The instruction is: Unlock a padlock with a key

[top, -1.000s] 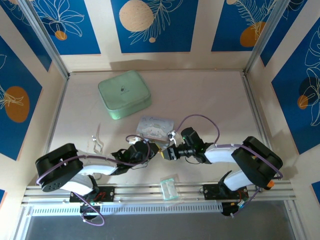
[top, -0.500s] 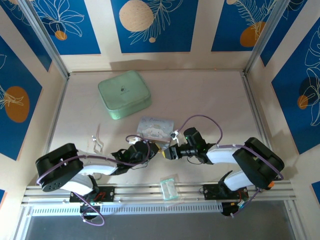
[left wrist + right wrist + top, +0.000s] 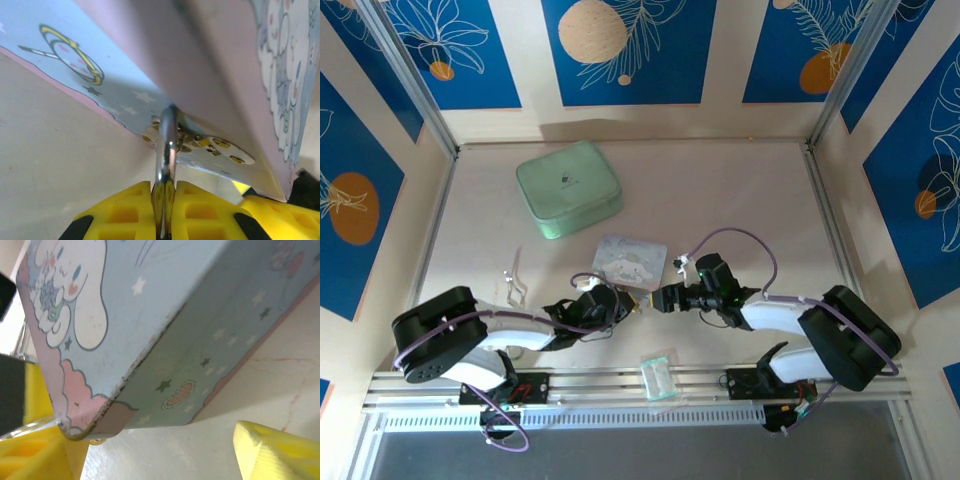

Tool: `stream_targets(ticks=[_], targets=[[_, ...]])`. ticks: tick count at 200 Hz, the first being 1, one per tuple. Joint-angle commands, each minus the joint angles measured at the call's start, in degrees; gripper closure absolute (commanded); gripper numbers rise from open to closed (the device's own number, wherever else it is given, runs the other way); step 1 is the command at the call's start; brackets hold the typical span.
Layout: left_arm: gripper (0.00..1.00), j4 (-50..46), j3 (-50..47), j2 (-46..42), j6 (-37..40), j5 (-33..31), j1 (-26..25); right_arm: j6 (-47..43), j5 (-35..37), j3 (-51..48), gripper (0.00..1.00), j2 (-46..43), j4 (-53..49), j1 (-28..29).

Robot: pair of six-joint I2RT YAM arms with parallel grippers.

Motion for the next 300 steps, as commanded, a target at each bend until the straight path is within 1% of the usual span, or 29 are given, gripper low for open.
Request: stream_targets(ticks=[1, 8, 12, 20, 29, 34, 41, 68, 88, 119, 137, 154, 160, 184, 212, 246, 300], targets=[[1.0, -4.67, 1.23, -0.52, 1.47, -0.63, -0.2, 2.84, 5.69, 1.63, 0.17, -4.68, -6.37, -0.28], [1.0, -4.87, 1.17, -0.57, 1.54, -0.73, -0.16, 3.61, 7.15, 2.49, 0.13, -6.01, -8.47, -0.34], [1.0, -4.96, 1.16, -0.61, 1.57, -0.81, -0.15, 3.73, 7.82, 3.04, 0.12, -6.7, -9.38, -0.32], [1.0, -5.24, 1.16, -0.61, 1.77, -0.98, -0.14, 4.13, 9.19, 3.92, 0.06, -7.94, -11.03, -0.24], [1.0, -6.02, 1.4, -0.61, 2.15, -1.08, -0.2, 4.57, 10.57, 4.64, 0.05, -9.08, -12.17, -0.15], [1.0, -6.62, 1.62, -0.69, 2.48, -1.14, -0.14, 4.91, 11.18, 5.04, 0.01, -9.41, -12.54, -0.06], [1.0, -7.69, 1.92, -0.7, 2.93, -1.25, -0.14, 4.96, 11.66, 5.48, 0.01, -9.79, -12.7, 0.03], [1.0, -11.55, 3.23, -0.96, 5.11, -2.0, -0.13, 5.6, 14.59, 8.81, 0.05, -7.99, -15.61, 0.94], [1.0, -16.31, 4.85, -1.29, 7.78, -2.41, -0.09, 6.4, 17.72, 11.36, 0.08, -5.26, -17.99, 1.96], [0.99, -21.4, 5.49, -1.8, 11.19, -2.07, 0.54, 7.22, 17.58, 12.83, 0.13, -1.01, -17.42, 1.92], [0.97, -24.15, 5.84, -2.09, 13.44, -1.27, 1.14, 8.05, 18.78, 13.03, 0.2, 1.01, -17.27, 1.79], [0.94, -28.56, 7.11, -2.43, 16.45, -1.92, 1.36, 8.15, 18.07, 13.11, 0.28, 2.96, -16.37, 1.61], [0.93, -30.36, 7.73, -2.46, 17.4, -2.46, 1.36, 8.15, 17.51, 13.2, 0.3, 3.49, -15.95, 1.61], [0.88, -35.37, 9.42, -1.85, 20.6, -4.78, 1.36, 8.55, 16.34, 13.64, 0.31, 5.27, -15.01, 1.94], [0.81, -36.81, 10.82, 0.31, 23.1, -6.18, 1.4, 8.15, 15.71, 14.26, 0.33, 7.27, -14.48, 2.16], [0.79, -41.33, 14.85, 3.93, 25.26, -7.82, 1.12, 8.75, 15.27, 13.56, 0.35, 8.49, -13.55, 2.05], [0.78, -50.15, 20.69, 7.6, 28.28, -13.03, -0.52, 8.85, 15.0, 13.47, 0.35, 9.2, -13.84, 1.8]])
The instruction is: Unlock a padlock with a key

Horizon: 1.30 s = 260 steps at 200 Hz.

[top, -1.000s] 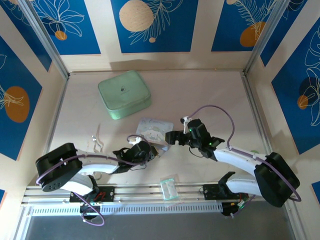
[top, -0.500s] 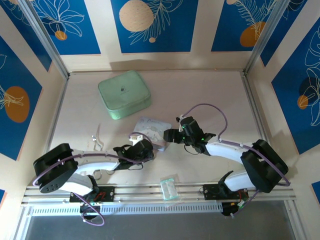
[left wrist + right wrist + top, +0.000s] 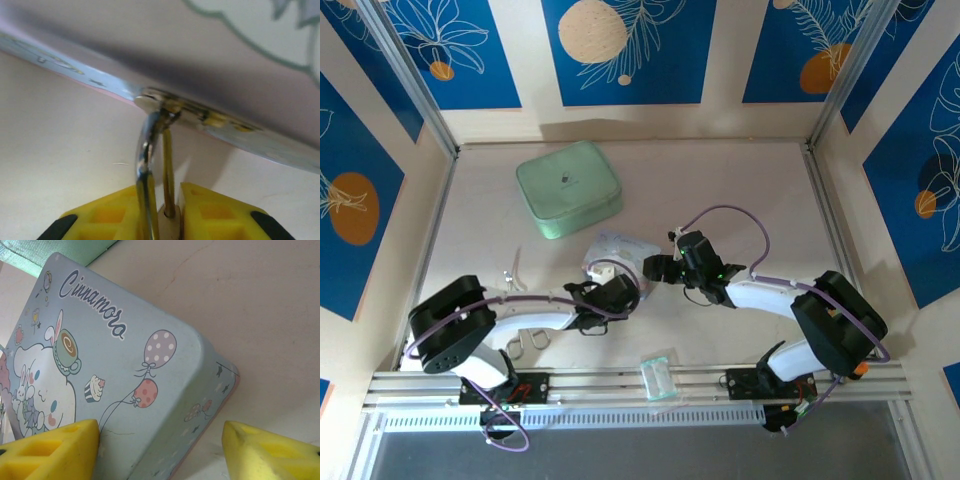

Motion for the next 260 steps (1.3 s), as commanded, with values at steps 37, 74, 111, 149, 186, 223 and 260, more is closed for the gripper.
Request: stream_targets(ticks=[37, 74, 111, 149, 186, 223, 260], targets=[[0.76, -12.08, 3.11, 1.72, 3.8, -7.16, -1.47, -0.05, 0.3, -1.18, 0.35, 2.42, -5.68, -0.71], [0.75, -14.29, 4.64, 2.75, 5.22, -10.53, -3.06, 1.2, -2.19, -2.09, 0.35, 2.86, -3.89, -2.02], [0.75, -15.37, 6.22, 4.39, 4.53, -11.41, -5.32, 1.65, -2.65, -2.41, 0.35, 2.45, -3.73, -2.65], [0.75, -21.11, 10.08, 7.61, 3.4, -15.33, -7.78, 1.96, -2.95, -2.73, 0.35, 2.36, -3.61, -2.67], [0.75, -23.7, 12.43, 9.47, 1.73, -16.32, -10.17, 2.28, -3.05, -3.22, 0.35, 2.62, -3.47, -2.66], [0.73, -25.2, 13.68, 9.86, 0.67, -15.89, -10.89, 2.59, -2.79, -3.66, 0.35, 2.6, -2.94, -2.57], [0.73, -27.27, 14.67, 11.07, -0.09, -15.69, -11.66, 2.67, -2.88, -3.51, 0.34, 2.89, -3.07, -2.58]])
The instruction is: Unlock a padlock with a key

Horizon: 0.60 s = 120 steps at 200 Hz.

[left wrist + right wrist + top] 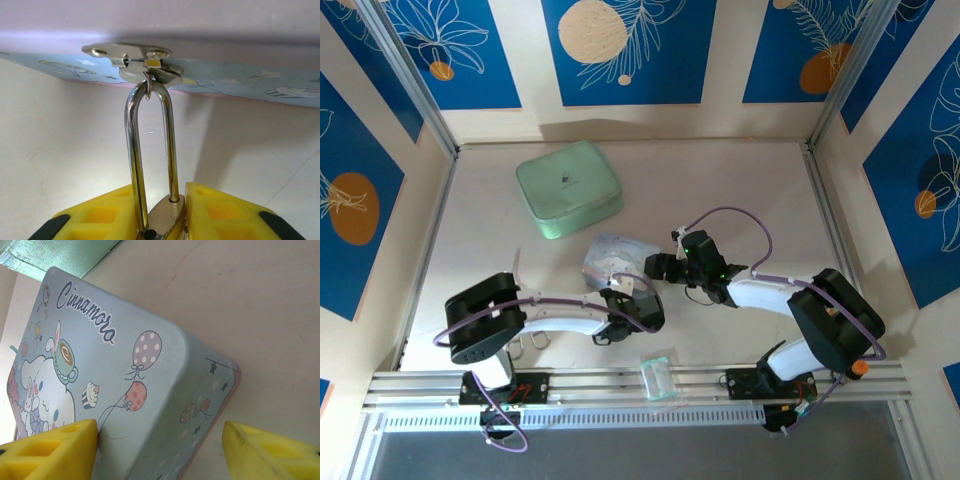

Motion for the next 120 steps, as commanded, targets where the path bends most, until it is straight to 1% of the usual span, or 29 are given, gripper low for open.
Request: stream_targets(ticks=[1, 36, 58, 109, 120], targets=[[0.73, -5.13, 2.16, 1.77, -2.87, -1.5, -1.24, -0.06, 1.56, -2.13, 0.35, 2.01, -6.38, -0.37], [0.76, -9.15, 3.59, 4.23, -2.98, -2.38, -1.38, 0.12, 1.35, -2.11, 0.35, 2.06, -6.36, -0.28], [0.81, -12.15, 4.13, 4.89, -3.04, -4.16, -1.38, 0.04, 1.39, -2.22, 0.35, 2.1, -6.23, -0.28], [0.83, -13.19, 4.4, 6.02, -3.06, -4.74, -1.33, 0.43, 1.13, -1.9, 0.35, 2.66, -5.92, -0.19], [0.8, -12.77, 4.48, 6.28, -2.84, -4.28, -1.37, 0.54, 1.02, -1.85, 0.35, 2.71, -5.83, -0.11]])
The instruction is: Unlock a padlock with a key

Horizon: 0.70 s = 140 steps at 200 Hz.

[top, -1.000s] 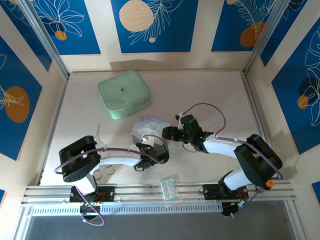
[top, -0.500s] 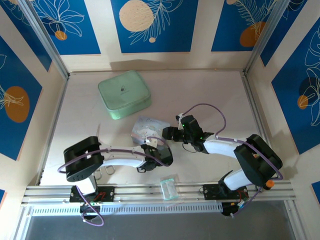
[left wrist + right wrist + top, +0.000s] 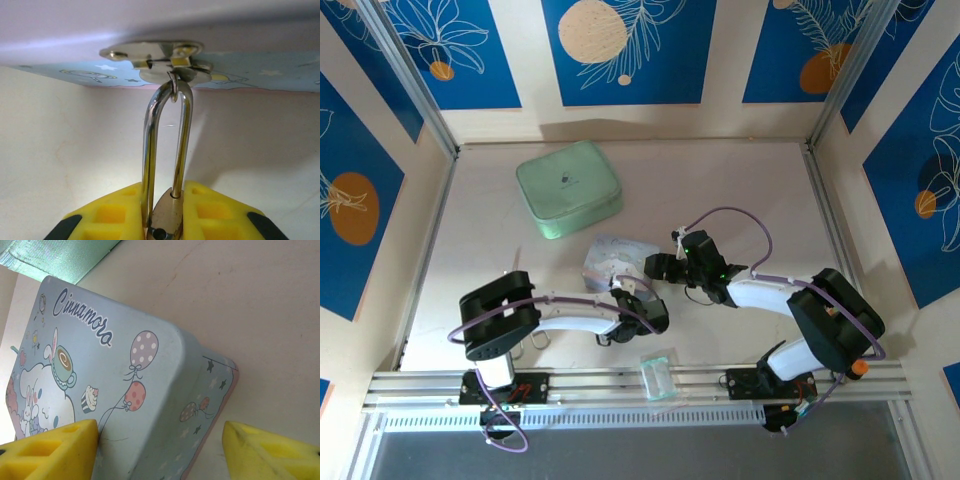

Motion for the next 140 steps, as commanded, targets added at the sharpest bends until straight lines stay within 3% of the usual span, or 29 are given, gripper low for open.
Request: stream_targets(ticks=[1, 38, 115, 140], targets=[[0.8, -5.78, 0.94, 1.84, -1.77, -1.94, -0.65, 0.13, 1.09, -1.8, 0.35, 2.52, -6.09, -0.1], [0.73, -7.03, 1.74, 2.37, -2.7, -2.38, -1.18, 0.06, 1.63, -1.98, 0.35, 2.01, -5.96, 0.25], [0.73, -4.93, 1.65, 0.48, -3.14, 0.59, -2.92, 0.23, 1.29, -1.4, 0.35, 3.15, -6.4, 0.34], [0.72, -8.4, 3.17, 1.47, -4.39, -0.75, -4.14, 0.03, 1.32, -1.32, 0.35, 3.07, -6.73, 0.34]])
